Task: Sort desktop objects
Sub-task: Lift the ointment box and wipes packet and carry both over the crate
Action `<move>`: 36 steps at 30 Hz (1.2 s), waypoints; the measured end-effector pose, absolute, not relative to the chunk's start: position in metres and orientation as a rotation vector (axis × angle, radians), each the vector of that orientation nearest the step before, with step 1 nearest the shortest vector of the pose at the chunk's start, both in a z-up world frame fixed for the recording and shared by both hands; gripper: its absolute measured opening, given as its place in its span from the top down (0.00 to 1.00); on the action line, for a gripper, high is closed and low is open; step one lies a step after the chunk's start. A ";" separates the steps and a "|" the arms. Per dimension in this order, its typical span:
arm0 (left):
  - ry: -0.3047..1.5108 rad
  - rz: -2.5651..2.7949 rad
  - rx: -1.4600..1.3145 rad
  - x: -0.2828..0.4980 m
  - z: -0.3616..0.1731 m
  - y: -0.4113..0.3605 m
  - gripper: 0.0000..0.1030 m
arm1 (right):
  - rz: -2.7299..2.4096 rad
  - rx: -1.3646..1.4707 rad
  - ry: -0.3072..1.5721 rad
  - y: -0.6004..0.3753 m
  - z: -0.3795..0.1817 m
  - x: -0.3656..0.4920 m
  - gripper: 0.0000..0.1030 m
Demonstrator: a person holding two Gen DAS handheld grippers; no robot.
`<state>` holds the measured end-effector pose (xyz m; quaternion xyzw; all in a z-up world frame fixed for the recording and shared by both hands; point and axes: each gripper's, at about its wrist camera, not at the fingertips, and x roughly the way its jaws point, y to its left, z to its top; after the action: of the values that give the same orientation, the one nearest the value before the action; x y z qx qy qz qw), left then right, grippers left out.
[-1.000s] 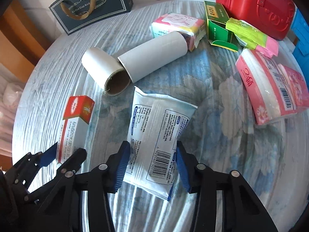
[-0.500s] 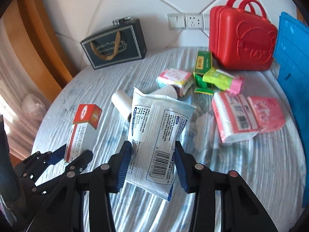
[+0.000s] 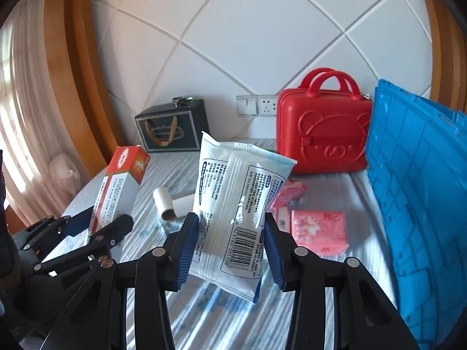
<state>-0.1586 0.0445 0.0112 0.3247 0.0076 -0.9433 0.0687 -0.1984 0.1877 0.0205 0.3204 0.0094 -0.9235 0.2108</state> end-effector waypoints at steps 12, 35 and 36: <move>-0.054 -3.057 0.875 -0.144 0.052 0.109 0.61 | -2.757 0.783 -0.034 0.261 0.073 -0.159 0.58; -0.100 -3.447 0.676 -0.126 0.139 0.327 0.61 | -3.201 0.553 -0.176 0.487 0.158 -0.095 0.57; -0.094 -3.464 0.702 -0.127 0.139 0.342 0.61 | -3.214 0.568 -0.171 0.502 0.156 -0.095 0.57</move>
<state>-0.1273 0.3419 0.1394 0.1946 -0.0260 -0.9608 -0.1958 -0.0953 0.5021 0.1564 0.1734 -0.0523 -0.9814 -0.0634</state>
